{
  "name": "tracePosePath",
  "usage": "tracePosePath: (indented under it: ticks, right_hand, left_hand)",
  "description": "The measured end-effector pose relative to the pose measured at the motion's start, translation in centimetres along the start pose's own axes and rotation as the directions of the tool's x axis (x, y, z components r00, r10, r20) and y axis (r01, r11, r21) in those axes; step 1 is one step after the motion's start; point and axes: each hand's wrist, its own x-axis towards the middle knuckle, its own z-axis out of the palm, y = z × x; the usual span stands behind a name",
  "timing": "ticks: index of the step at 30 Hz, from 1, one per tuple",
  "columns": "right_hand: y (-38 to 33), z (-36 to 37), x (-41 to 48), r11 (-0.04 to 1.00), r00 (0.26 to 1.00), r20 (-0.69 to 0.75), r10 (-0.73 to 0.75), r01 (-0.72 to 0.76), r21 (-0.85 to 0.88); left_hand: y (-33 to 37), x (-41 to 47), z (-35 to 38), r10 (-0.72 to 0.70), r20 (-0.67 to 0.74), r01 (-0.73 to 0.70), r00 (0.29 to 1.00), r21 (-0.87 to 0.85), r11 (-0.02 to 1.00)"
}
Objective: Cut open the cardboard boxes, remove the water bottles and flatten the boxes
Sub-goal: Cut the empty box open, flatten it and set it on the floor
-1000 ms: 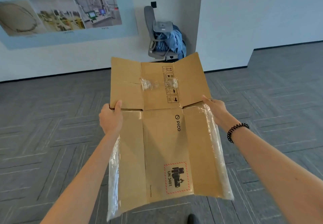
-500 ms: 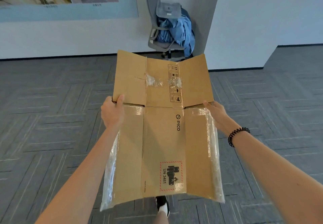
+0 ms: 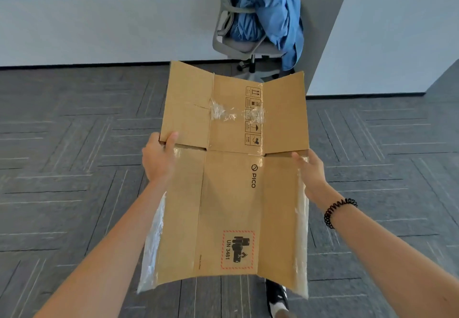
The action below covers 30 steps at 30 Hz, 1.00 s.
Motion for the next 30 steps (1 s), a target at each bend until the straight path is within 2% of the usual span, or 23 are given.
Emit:
tracePosePath:
  ticks: [5,13,17,21,24,30]
  right_hand:
    - [9.0,3.4,14.0,0.998,0.999,-0.019,-0.036,0.037,0.056]
    - [20.7,6.1,31.7,0.989,0.996,-0.044,-0.073,0.078,0.128]
    - [25.6,7.6,39.0,0.985,0.997,-0.044,-0.067,0.073,0.153]
    - [29.0,8.1,43.4,0.983,0.998,-0.056,-0.023,0.032,0.179]
    - [31.2,8.0,47.2,0.981,0.995,-0.092,0.030,-0.012,0.195]
    - [34.7,7.7,52.4,0.967,0.978,-0.159,0.137,-0.097,0.237]
  left_hand:
    - [-8.7,6.7,13.3,0.033,0.031,-0.031,0.999,-0.058,0.998]
    - [-20.9,13.9,30.9,0.116,0.237,-0.082,0.965,-0.147,0.986]
    - [-26.6,16.8,37.5,0.099,0.342,-0.063,0.934,-0.113,0.992]
    - [-30.4,17.8,41.0,-0.002,0.443,0.050,0.897,-0.097,0.994]
    - [-32.5,18.5,44.7,-0.048,0.446,0.092,0.894,-0.077,0.993]
    - [-35.6,18.2,49.1,-0.120,0.488,0.102,0.865,0.063,0.993]
